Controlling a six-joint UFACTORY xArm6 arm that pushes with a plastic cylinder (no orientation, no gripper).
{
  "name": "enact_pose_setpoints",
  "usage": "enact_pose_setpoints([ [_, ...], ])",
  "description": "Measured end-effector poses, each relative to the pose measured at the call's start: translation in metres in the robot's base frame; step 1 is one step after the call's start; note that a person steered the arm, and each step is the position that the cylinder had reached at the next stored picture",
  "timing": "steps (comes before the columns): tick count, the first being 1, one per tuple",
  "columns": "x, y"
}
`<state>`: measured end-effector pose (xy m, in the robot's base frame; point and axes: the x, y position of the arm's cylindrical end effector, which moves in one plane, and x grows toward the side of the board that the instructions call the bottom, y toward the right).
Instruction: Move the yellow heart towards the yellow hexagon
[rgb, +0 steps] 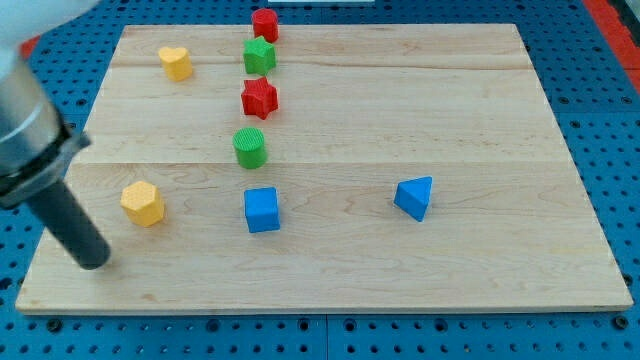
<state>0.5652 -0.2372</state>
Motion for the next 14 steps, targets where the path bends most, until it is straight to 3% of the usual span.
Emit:
enact_pose_setpoints([
  [3, -0.103, -0.054],
  [5, -0.195, -0.054],
  [8, -0.323, -0.006],
  [9, -0.347, 0.025],
  [10, -0.333, 0.059],
  [14, -0.288, 0.027],
])
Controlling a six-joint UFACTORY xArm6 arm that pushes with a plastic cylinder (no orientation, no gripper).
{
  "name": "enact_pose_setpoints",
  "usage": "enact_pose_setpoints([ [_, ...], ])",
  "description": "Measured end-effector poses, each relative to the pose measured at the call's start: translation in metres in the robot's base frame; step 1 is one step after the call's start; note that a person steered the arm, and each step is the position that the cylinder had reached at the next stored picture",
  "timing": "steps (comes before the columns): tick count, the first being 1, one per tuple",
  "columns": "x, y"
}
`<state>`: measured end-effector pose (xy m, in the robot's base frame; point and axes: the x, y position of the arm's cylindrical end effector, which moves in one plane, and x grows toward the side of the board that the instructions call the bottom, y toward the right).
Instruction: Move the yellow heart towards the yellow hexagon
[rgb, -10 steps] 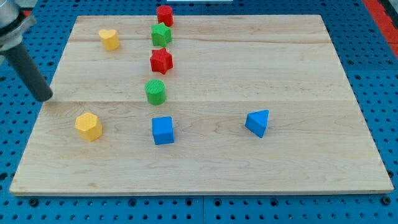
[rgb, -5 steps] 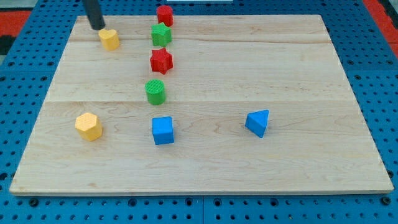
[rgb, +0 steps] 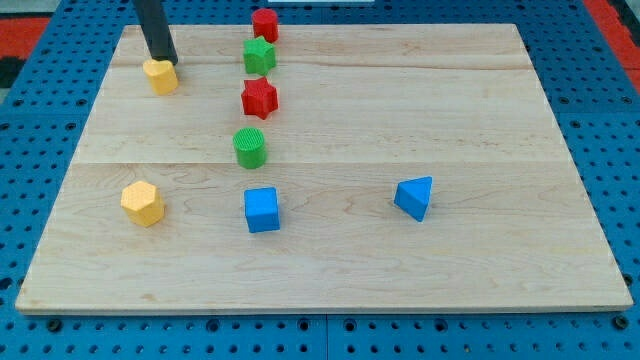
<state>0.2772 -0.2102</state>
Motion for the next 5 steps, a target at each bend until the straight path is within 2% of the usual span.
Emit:
enact_pose_setpoints([
  [5, 0.109, 0.0],
])
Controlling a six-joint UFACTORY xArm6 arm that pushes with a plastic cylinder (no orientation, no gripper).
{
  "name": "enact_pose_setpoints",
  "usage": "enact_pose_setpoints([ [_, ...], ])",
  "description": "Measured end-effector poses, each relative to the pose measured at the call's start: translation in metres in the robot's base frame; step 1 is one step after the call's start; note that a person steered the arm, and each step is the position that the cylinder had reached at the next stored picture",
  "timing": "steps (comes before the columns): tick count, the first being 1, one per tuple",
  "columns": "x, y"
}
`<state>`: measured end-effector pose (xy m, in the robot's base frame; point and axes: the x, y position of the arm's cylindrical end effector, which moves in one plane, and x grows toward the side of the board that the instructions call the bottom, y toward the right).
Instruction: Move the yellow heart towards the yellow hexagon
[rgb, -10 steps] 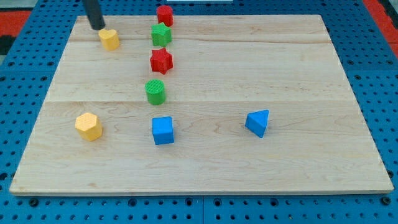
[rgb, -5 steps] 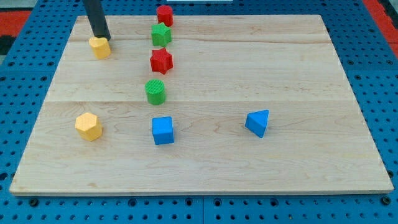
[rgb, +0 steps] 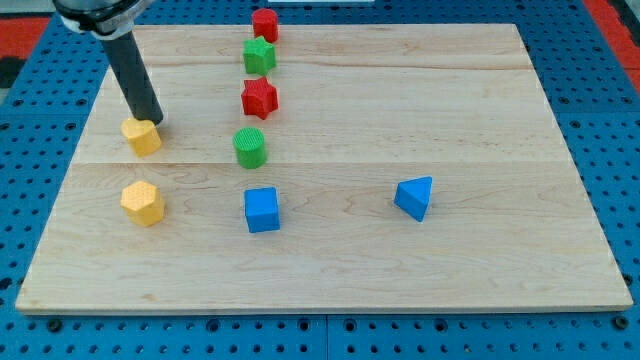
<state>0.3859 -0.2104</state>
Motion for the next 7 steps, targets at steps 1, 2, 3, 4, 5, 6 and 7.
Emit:
enact_pose_setpoints([
  [1, 0.017, -0.001],
  [2, 0.025, -0.001],
  [3, 0.026, 0.01],
  [4, 0.028, 0.03],
  [5, 0.036, 0.011],
  [6, 0.042, -0.025],
  [7, 0.044, -0.028],
])
